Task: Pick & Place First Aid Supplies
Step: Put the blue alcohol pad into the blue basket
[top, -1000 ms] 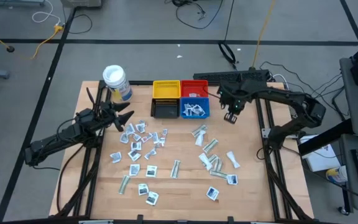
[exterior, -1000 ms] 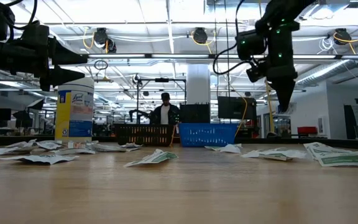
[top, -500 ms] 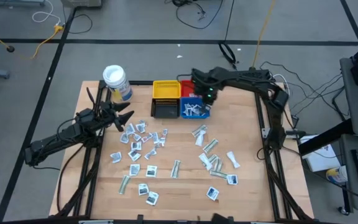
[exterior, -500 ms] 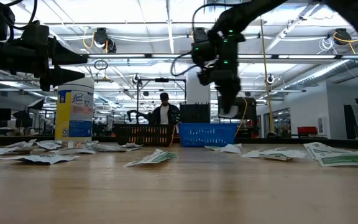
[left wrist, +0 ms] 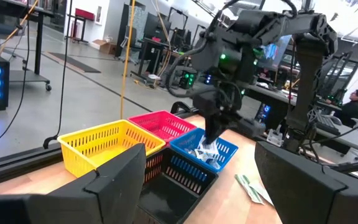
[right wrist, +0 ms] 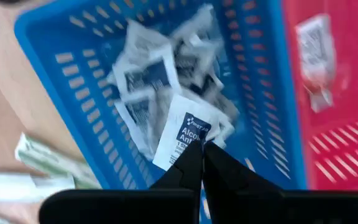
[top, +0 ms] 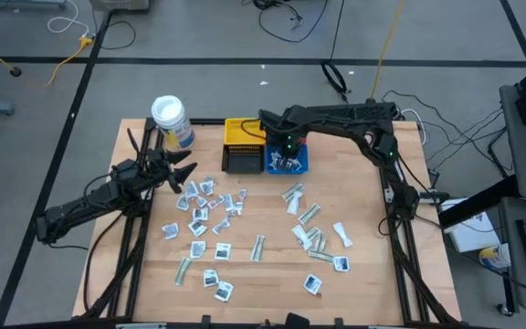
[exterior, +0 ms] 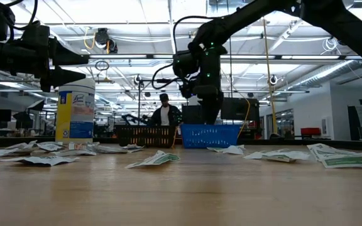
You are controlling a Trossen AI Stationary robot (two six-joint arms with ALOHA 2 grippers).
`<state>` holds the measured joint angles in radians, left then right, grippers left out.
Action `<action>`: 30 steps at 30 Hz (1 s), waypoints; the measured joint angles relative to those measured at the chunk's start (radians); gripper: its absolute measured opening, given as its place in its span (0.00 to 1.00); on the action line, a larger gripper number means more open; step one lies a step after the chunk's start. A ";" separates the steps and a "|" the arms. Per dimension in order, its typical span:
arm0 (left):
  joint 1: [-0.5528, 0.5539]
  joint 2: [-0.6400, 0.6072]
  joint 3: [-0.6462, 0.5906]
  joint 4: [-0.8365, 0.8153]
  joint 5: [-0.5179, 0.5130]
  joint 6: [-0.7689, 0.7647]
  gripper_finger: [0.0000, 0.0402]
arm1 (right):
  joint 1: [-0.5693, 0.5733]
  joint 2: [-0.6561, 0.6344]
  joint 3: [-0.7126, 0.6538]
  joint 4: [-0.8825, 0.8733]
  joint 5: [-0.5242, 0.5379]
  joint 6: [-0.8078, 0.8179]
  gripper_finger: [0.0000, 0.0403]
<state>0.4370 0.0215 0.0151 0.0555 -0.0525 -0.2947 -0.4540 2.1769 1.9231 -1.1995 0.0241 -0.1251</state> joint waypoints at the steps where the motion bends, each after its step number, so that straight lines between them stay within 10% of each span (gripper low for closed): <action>1: 0.000 0.000 0.000 0.000 0.000 0.000 0.76 | 0.002 0.003 0.000 0.005 0.000 0.000 0.00; 9: 0.000 0.000 0.000 0.000 0.000 0.000 0.76 | 0.011 0.001 0.000 0.016 0.005 -0.019 0.07; 21: 0.000 0.000 0.000 0.000 0.000 0.000 0.76 | 0.003 -0.053 -0.001 -0.008 0.104 0.043 0.53; 30: 0.000 0.000 0.000 0.000 0.000 0.000 0.76 | 0.003 -0.092 -0.001 -0.027 0.078 0.427 0.60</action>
<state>0.4370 0.0213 0.0153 0.0555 -0.0525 -0.2948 -0.4515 2.0851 1.9224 -1.2264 0.1021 0.3022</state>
